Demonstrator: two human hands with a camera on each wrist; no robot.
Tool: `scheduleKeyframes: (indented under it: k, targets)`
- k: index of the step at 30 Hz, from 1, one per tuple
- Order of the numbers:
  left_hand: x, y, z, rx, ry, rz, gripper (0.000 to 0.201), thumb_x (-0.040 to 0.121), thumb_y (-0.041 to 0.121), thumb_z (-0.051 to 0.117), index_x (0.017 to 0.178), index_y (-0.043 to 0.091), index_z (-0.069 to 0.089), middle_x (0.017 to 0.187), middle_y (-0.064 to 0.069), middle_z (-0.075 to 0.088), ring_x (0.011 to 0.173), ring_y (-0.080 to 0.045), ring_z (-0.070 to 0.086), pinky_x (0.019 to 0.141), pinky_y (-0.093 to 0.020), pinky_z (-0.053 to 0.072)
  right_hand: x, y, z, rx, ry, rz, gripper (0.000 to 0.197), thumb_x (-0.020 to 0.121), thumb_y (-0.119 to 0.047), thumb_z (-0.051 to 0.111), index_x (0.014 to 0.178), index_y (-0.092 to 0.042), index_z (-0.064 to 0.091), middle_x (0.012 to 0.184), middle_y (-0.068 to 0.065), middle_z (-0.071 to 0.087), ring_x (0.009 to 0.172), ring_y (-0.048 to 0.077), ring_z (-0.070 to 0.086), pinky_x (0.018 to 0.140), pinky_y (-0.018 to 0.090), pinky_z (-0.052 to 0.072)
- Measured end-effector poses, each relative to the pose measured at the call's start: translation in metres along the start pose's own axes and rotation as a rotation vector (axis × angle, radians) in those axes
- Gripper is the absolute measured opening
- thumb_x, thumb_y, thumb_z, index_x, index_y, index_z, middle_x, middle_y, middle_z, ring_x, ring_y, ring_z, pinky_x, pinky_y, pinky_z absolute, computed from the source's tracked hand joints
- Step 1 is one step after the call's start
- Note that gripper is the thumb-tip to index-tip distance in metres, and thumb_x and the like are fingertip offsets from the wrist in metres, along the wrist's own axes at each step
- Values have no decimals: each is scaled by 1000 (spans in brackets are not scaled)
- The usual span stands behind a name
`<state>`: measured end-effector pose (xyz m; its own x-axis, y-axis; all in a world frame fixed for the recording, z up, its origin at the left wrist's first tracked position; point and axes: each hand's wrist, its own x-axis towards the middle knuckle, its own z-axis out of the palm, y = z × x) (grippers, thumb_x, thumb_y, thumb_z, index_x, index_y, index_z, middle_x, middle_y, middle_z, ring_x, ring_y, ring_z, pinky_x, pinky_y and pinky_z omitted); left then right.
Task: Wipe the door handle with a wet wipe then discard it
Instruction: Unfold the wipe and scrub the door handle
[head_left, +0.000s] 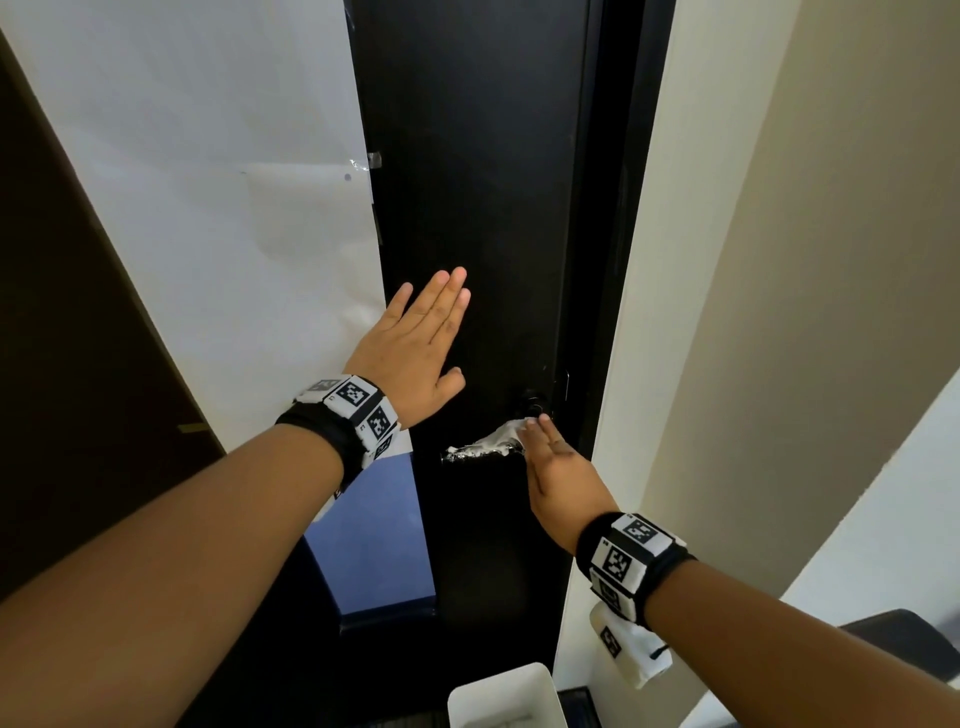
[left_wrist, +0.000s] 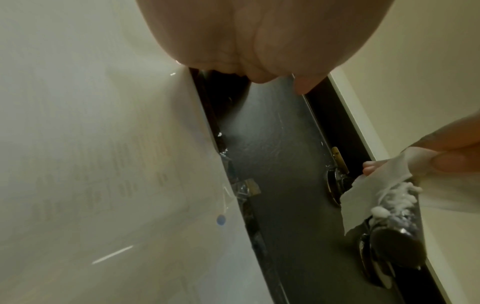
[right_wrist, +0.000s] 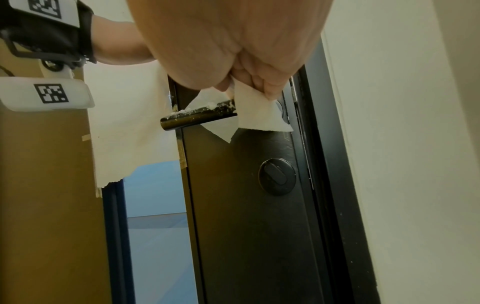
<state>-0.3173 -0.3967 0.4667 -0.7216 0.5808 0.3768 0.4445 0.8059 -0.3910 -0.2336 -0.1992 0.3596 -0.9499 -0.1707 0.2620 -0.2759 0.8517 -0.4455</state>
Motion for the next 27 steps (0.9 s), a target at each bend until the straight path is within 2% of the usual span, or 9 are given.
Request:
scheduleKeyframes:
  k: [3, 6, 10, 12, 16, 19, 27]
  targets:
    - [-1, 2, 0, -15, 3, -11, 77, 89, 45, 28, 147, 10, -8, 158, -11, -13, 146, -23, -11, 120, -44, 1, -3, -8, -1, -19, -8, 9, 50, 99, -8, 33, 149, -8, 24, 158, 13, 23, 148, 23, 15, 115, 25, 17]
    - [-2, 6, -3, -8, 6, -26, 77, 89, 45, 31, 148, 10, -3, 158, -12, -12, 146, -25, -10, 120, -46, 3, -5, -17, 1, -23, -11, -8, 50, 100, -9, 33, 149, -5, 24, 158, 15, 23, 148, 24, 15, 109, 20, 7]
    - [-7, 12, -8, -56, 2, 13, 69, 91, 41, 34, 148, 13, 8, 160, -9, -6, 147, -26, -5, 120, -47, 8, -4, -26, 13, -5, -37, -8, 51, 99, -10, 33, 149, -5, 24, 157, 16, 24, 148, 22, 14, 115, 30, 23]
    - [-11, 12, -7, -39, -10, 26, 67, 91, 43, 33, 148, 15, 11, 160, -8, -3, 147, -27, -3, 119, -48, 9, -4, -31, 15, -11, -41, 5, 52, 98, -9, 33, 149, -6, 23, 158, 15, 22, 148, 21, 12, 114, 32, 26]
    - [-16, 6, -4, 12, -76, 34, 65, 94, 47, 25, 148, 13, 13, 160, -6, -4, 147, -24, -7, 119, -45, 4, -5, -41, 15, -13, -60, 12, 53, 99, -7, 33, 150, -5, 20, 159, 15, 18, 149, 23, 10, 115, 30, 23]
    - [-15, 6, -6, -38, -103, 43, 63, 95, 45, 21, 148, 12, 13, 160, -5, -3, 147, -20, -8, 120, -41, 3, -4, -47, 16, -7, -67, 15, 53, 99, -6, 33, 150, -5, 20, 159, 15, 17, 149, 23, 8, 116, 31, 23]
    - [-12, 6, -14, -99, -137, 35, 61, 96, 42, 22, 148, 11, 15, 160, -5, -1, 147, -19, -4, 119, -38, 4, -5, -66, 13, -19, -114, 37, 54, 99, -4, 32, 151, -5, 16, 160, 16, 12, 149, 27, 8, 117, 31, 17]
